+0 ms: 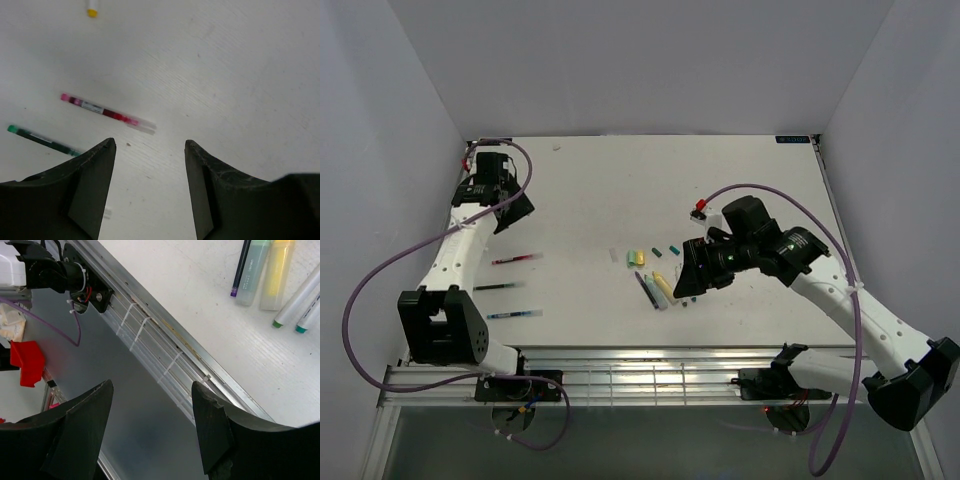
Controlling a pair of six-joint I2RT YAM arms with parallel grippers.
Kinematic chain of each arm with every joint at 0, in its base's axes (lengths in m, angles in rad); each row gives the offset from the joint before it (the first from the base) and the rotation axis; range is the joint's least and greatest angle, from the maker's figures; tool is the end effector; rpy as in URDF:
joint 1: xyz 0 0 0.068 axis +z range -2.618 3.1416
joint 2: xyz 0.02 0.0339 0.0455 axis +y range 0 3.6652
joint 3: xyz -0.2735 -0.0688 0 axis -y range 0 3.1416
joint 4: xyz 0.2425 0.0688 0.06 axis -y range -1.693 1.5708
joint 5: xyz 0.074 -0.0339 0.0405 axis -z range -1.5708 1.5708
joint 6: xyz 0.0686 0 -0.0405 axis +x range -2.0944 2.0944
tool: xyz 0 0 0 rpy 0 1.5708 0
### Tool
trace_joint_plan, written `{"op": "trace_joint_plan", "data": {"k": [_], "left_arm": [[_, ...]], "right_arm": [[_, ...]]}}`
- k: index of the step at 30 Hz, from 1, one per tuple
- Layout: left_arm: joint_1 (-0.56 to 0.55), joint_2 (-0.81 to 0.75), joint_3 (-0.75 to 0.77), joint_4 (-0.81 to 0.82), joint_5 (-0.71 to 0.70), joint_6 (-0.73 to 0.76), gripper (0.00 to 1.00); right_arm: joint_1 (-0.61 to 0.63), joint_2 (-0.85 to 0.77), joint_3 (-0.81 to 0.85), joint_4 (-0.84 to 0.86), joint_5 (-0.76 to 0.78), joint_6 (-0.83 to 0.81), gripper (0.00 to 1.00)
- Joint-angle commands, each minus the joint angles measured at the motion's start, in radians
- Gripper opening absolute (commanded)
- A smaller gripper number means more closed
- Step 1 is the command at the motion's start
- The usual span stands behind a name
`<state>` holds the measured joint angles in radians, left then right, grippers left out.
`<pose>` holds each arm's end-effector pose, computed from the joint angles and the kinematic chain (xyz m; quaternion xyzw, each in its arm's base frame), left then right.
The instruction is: Open the pen caps
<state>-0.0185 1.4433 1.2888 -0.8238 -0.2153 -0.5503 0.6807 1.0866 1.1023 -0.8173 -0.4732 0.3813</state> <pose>0.3130 0.0089 0.2898 -0.2801 0.9092 0.0172 0.3074 0.1576 0.1679 0.3223 -0.2214 0.8779 0.3721 0.2045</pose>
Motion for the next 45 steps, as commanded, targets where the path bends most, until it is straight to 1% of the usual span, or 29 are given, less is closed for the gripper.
{"op": "trace_joint_plan", "data": {"k": [1, 3, 4, 5, 6, 7, 8, 9, 11, 13, 16, 21, 28, 32, 35, 36, 38, 39, 41, 42, 45], "left_arm": [[0.119, 0.022, -0.028, 0.118, -0.055, 0.069, 0.68], [0.170, 0.061, -0.048, 0.172, -0.024, 0.085, 0.65], [0.214, 0.078, -0.052, 0.220, -0.016, 0.090, 0.64], [0.236, 0.095, -0.051, 0.245, 0.006, 0.096, 0.60], [0.256, 0.138, -0.049, 0.264, 0.020, 0.101, 0.58], [0.291, 0.161, -0.030, 0.288, 0.034, 0.107, 0.58], [0.304, 0.189, -0.016, 0.298, 0.046, 0.110, 0.57], [0.322, 0.250, 0.003, 0.305, 0.053, 0.115, 0.56], [0.330, 0.310, 0.062, 0.321, 0.063, 0.128, 0.53], [0.331, 0.398, 0.130, 0.324, 0.077, 0.138, 0.53], [0.331, 0.485, 0.191, 0.337, 0.090, 0.139, 0.52], [0.334, 0.581, 0.265, 0.357, 0.113, 0.165, 0.52], [0.342, 0.687, 0.336, 0.338, 0.117, 0.191, 0.52], [0.342, 0.715, 0.337, 0.319, 0.134, 0.197, 0.40], [0.342, 0.718, 0.305, 0.313, 0.134, 0.208, 0.36], [0.342, 0.718, 0.297, 0.313, 0.134, 0.213, 0.31], [0.341, 0.715, 0.270, 0.308, 0.134, 0.220, 0.24], [0.341, 0.713, 0.261, 0.310, 0.136, 0.222, 0.16], [0.341, 0.701, 0.236, 0.308, 0.165, 0.224, 0.06], [0.341, 0.694, 0.230, 0.308, 0.178, 0.225, 0.00], [0.338, 0.637, 0.219, 0.307, 0.255, 0.224, 0.00]], "right_arm": [[-0.003, 0.054, 0.063, -0.043, -0.035, -0.048, 0.70], [-0.004, 0.110, 0.108, -0.060, -0.031, -0.079, 0.70], [-0.006, 0.125, 0.119, -0.065, -0.030, -0.087, 0.70], [-0.006, 0.156, 0.128, -0.071, -0.027, -0.091, 0.70], [-0.006, 0.170, 0.140, -0.072, -0.027, -0.094, 0.70], [-0.007, 0.183, 0.145, -0.069, -0.030, -0.094, 0.70], [-0.007, 0.212, 0.151, -0.069, -0.033, -0.096, 0.70], [-0.007, 0.228, 0.168, -0.072, -0.035, -0.104, 0.70], [-0.007, 0.274, 0.192, -0.077, -0.031, -0.111, 0.70], [-0.006, 0.300, 0.226, -0.082, -0.035, -0.114, 0.70], [-0.007, 0.360, 0.260, -0.079, -0.038, -0.117, 0.70], [-0.020, 0.398, 0.283, -0.080, -0.038, -0.119, 0.69], [-0.085, 0.421, 0.277, -0.079, -0.059, -0.107, 0.69], [-0.102, 0.434, 0.283, -0.074, -0.064, -0.099, 0.69], [-0.112, 0.431, 0.292, -0.071, -0.061, -0.096, 0.69], [-0.113, 0.429, 0.292, -0.074, -0.056, -0.094, 0.69], [-0.115, 0.420, 0.291, -0.072, -0.050, -0.093, 0.69], [-0.116, 0.415, 0.288, -0.072, -0.045, -0.091, 0.69], [-0.116, 0.401, 0.277, -0.069, -0.044, -0.087, 0.69], [-0.116, 0.397, 0.274, -0.069, -0.042, -0.084, 0.69], [-0.118, 0.366, 0.268, -0.071, -0.035, -0.076, 0.69]]}}
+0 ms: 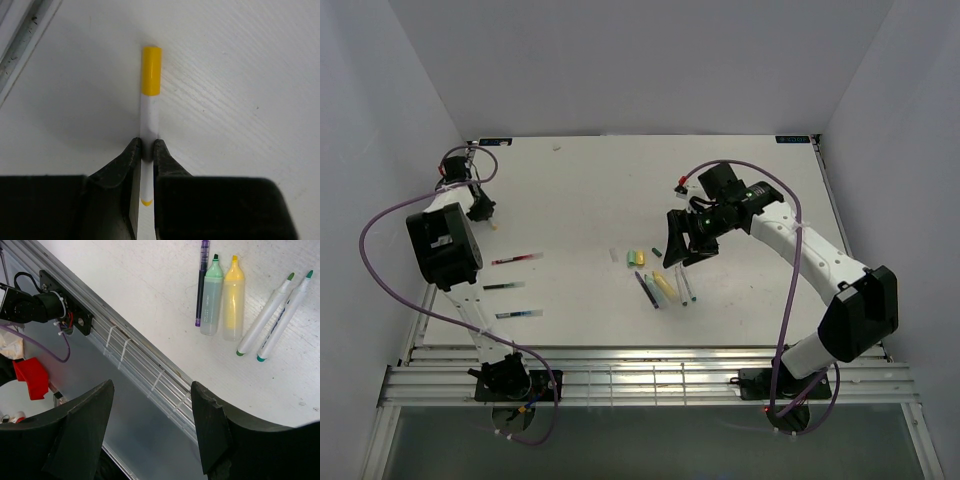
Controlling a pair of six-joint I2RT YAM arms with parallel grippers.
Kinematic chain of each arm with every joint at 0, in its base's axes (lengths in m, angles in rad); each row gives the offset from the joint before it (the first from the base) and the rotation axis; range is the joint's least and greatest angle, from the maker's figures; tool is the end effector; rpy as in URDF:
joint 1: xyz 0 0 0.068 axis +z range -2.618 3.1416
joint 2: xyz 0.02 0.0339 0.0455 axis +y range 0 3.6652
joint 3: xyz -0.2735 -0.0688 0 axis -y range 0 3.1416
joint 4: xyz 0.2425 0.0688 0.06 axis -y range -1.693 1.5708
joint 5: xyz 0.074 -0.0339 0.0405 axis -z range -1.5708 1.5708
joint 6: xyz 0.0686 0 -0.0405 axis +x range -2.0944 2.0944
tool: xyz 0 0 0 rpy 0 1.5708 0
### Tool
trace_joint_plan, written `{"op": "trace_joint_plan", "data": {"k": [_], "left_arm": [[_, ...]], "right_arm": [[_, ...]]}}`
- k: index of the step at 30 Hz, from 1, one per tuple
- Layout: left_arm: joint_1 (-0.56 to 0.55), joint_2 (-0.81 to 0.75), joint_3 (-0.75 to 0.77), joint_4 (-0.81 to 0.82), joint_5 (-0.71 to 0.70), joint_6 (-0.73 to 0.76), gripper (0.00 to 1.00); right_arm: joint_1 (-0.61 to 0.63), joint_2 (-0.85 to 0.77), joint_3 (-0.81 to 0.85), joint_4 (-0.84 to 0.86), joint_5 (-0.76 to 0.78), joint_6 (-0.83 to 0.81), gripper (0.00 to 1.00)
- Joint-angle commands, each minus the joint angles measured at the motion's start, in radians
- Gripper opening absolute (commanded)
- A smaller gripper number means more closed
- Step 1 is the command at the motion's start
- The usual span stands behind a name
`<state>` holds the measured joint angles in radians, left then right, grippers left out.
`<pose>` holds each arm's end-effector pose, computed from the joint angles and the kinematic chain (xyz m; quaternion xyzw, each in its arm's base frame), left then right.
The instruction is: Open the pen caps
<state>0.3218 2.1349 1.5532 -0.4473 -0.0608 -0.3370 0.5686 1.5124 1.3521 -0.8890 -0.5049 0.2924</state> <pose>0.4496 0.1543 0.1394 -0.3192 0.9087 0.0273 0.2677 0.2516 0.2001 0.2908 -0.1926 0.9178 0.3235 0.1261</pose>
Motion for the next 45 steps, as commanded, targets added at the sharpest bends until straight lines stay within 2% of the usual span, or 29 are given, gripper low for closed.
{"op": "trace_joint_plan", "data": {"k": [1, 7, 8, 11, 14, 15, 18, 19, 21, 23, 24, 27, 30, 35, 40, 45], "left_arm": [[-0.007, -0.078, -0.044, -0.071, 0.127, 0.006, 0.00], [-0.058, -0.326, -0.062, -0.093, 0.292, -0.110, 0.00], [-0.070, -0.360, -0.077, -0.093, 0.355, -0.132, 0.00], [-0.162, -0.513, -0.168, -0.085, 0.447, -0.200, 0.00], [-0.303, -0.680, -0.264, -0.082, 0.498, -0.238, 0.00], [-0.399, -0.723, -0.290, -0.085, 0.518, -0.252, 0.00], [-0.522, -0.906, -0.399, -0.120, 0.535, -0.332, 0.00], [-0.547, -1.002, -0.430, -0.132, 0.532, -0.358, 0.00], [-0.591, -1.099, -0.507, -0.180, 0.524, -0.430, 0.00], [-0.604, -1.238, -0.563, -0.215, 0.520, -0.468, 0.00], [-0.609, -1.282, -0.579, -0.243, 0.520, -0.500, 0.00], [-0.609, -1.406, -0.601, -0.290, 0.520, -0.533, 0.00], [-0.610, -1.463, -0.608, -0.326, 0.539, -0.547, 0.00], [-0.610, -1.475, -0.599, -0.350, 0.570, -0.553, 0.00], [-0.610, -1.477, -0.599, -0.364, 0.584, -0.560, 0.00], [-0.610, -1.474, -0.602, -0.363, 0.585, -0.565, 0.00]], "right_arm": [[-0.006, -0.076, 0.019, -0.002, 0.000, 0.014, 0.69], [-0.010, -0.132, 0.035, -0.005, -0.004, 0.050, 0.69], [-0.010, -0.135, 0.035, -0.004, -0.033, 0.057, 0.69], [-0.013, -0.147, 0.025, 0.018, -0.085, 0.097, 0.69], [-0.016, -0.158, 0.018, 0.079, -0.142, 0.154, 0.70], [-0.015, -0.159, 0.015, 0.128, -0.159, 0.172, 0.70], [-0.015, -0.159, -0.004, 0.223, -0.236, 0.253, 0.71], [-0.016, -0.159, -0.019, 0.301, -0.254, 0.301, 0.72], [-0.015, -0.159, -0.030, 0.372, -0.293, 0.349, 0.75], [-0.013, -0.161, -0.053, 0.479, -0.325, 0.417, 0.78], [-0.007, -0.159, -0.059, 0.511, -0.330, 0.438, 0.87], [0.040, -0.135, -0.053, 0.562, -0.333, 0.468, 0.90], [0.101, -0.104, -0.031, 0.600, -0.305, 0.481, 0.88], [0.165, -0.048, -0.016, 0.735, -0.288, 0.563, 0.72], [0.224, 0.044, 0.097, 0.748, -0.258, 0.576, 0.68], [0.247, 0.100, 0.137, 0.763, -0.247, 0.597, 0.65]]}}
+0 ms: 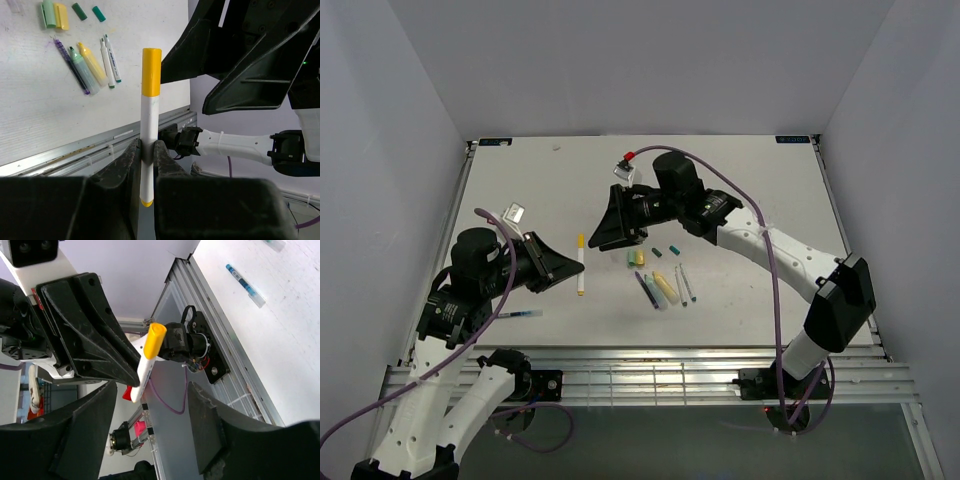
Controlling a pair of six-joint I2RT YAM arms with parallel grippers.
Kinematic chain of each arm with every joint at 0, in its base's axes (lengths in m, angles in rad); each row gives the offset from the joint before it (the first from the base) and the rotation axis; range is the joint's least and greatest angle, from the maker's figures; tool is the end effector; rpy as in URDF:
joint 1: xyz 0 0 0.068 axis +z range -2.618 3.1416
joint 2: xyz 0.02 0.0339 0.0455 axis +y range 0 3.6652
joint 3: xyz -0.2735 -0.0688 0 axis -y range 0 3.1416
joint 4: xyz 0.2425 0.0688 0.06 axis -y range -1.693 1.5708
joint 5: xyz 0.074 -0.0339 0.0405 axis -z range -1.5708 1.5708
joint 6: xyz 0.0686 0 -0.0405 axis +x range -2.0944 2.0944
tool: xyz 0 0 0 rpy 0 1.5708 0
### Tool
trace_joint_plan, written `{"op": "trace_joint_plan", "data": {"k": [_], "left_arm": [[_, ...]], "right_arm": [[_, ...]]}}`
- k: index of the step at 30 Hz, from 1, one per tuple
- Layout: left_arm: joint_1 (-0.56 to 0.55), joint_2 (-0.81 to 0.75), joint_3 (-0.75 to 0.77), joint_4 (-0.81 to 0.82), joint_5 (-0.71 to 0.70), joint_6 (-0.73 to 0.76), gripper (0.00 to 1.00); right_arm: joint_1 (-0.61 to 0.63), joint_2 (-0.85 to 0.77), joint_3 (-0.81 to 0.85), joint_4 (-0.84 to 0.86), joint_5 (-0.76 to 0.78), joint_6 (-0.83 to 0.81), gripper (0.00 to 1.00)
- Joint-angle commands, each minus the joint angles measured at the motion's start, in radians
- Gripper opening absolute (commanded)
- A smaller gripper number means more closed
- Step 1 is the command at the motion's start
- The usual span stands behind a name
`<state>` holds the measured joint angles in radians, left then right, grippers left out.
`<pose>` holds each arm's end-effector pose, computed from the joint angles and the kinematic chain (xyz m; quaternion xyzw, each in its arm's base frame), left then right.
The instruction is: Open the pen caps
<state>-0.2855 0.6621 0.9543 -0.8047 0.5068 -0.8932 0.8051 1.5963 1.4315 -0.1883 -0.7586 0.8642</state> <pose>0.1211 -0.0702 0.3433 -0.1293 0.8353 -0.4515 0.2860 0.2378 0.3154 0.3635 -0.1892 0.7679 0.5976 0.1316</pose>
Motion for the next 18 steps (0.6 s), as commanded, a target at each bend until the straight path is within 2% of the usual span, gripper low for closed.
{"op": "trace_joint_plan", "data": {"k": [1, 18], "left_arm": [[-0.004, 0.002, -0.003, -0.005, 0.018, -0.010, 0.00], [-0.003, 0.005, 0.003, -0.007, 0.006, -0.018, 0.00]], "right_arm": [[0.012, 0.031, 0.060, 0.070, 0.007, 0.027, 0.63], [0.058, 0.179, 0.164, 0.135, -0.027, 0.098, 0.46]]}}
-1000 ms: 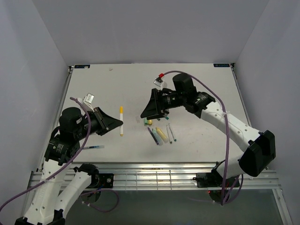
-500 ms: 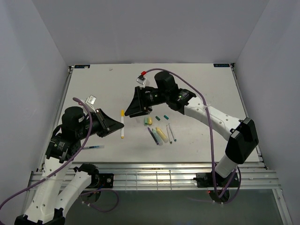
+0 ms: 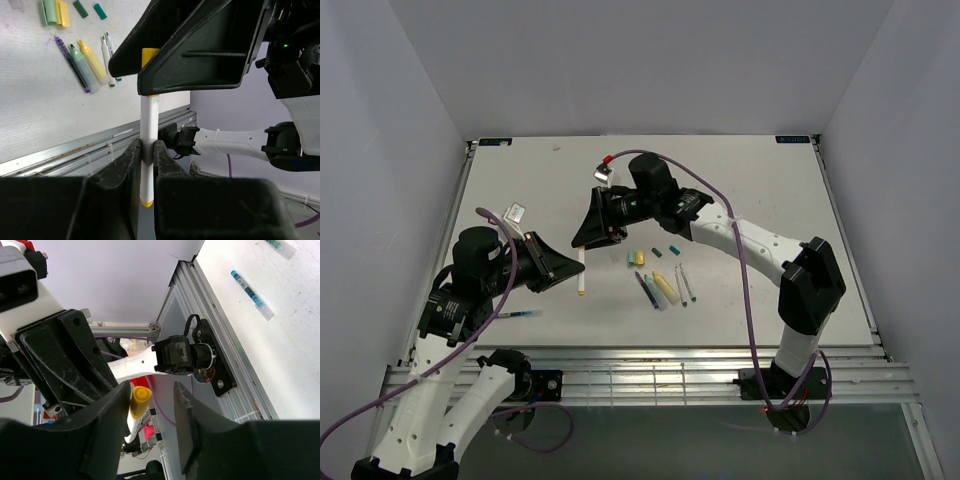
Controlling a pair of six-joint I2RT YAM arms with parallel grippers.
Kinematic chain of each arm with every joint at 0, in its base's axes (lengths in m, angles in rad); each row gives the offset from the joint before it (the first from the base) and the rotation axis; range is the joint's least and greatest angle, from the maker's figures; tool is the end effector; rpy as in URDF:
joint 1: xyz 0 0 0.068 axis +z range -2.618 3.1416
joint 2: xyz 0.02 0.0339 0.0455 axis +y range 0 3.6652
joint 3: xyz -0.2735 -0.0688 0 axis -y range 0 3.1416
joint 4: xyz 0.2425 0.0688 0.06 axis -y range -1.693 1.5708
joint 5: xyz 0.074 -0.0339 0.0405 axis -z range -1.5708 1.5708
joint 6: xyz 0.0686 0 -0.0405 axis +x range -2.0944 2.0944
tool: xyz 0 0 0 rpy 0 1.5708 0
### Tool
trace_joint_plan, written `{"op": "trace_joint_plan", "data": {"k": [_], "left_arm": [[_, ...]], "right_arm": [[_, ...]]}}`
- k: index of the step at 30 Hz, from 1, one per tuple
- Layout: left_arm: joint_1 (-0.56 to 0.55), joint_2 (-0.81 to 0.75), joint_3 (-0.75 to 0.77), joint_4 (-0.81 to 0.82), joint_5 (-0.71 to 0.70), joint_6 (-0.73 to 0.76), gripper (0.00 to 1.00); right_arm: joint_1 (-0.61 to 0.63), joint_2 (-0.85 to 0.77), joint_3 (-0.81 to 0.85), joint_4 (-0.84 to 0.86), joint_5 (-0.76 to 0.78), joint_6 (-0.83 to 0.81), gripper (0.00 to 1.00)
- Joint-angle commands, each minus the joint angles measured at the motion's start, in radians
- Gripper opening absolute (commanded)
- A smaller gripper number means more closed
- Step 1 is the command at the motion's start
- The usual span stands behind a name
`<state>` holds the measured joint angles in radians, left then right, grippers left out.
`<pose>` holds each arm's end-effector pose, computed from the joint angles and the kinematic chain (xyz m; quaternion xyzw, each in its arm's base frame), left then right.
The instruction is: Open the pen caps
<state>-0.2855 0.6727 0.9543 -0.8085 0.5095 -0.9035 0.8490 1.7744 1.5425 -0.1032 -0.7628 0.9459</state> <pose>0.1231 -0.0710 0.3416 -0.1354 0.8374 -0.4512 0.2773 0.2563 0.3630 0.3434 -0.1787 0.7661 0.6095 0.0981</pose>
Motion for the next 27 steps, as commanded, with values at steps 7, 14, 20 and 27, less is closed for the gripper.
{"op": "trace_joint_plan", "data": {"k": [7, 14, 20, 27], "left_arm": [[-0.003, -0.007, -0.003, -0.004, -0.003, -0.011, 0.17], [-0.003, -0.015, -0.035, 0.000, 0.007, -0.015, 0.61], [-0.003, 0.013, -0.055, 0.025, 0.043, -0.003, 0.54], [-0.003, 0.015, -0.075, 0.037, 0.054, -0.002, 0.28]], "right_arm": [[0.018, 0.002, 0.030, 0.074, -0.036, 0.027, 0.08], [0.019, -0.018, -0.012, 0.169, -0.036, 0.099, 0.08], [0.027, -0.003, 0.002, 0.200, -0.030, 0.129, 0.08], [0.027, 0.020, 0.001, 0.220, -0.018, 0.148, 0.08]]}}
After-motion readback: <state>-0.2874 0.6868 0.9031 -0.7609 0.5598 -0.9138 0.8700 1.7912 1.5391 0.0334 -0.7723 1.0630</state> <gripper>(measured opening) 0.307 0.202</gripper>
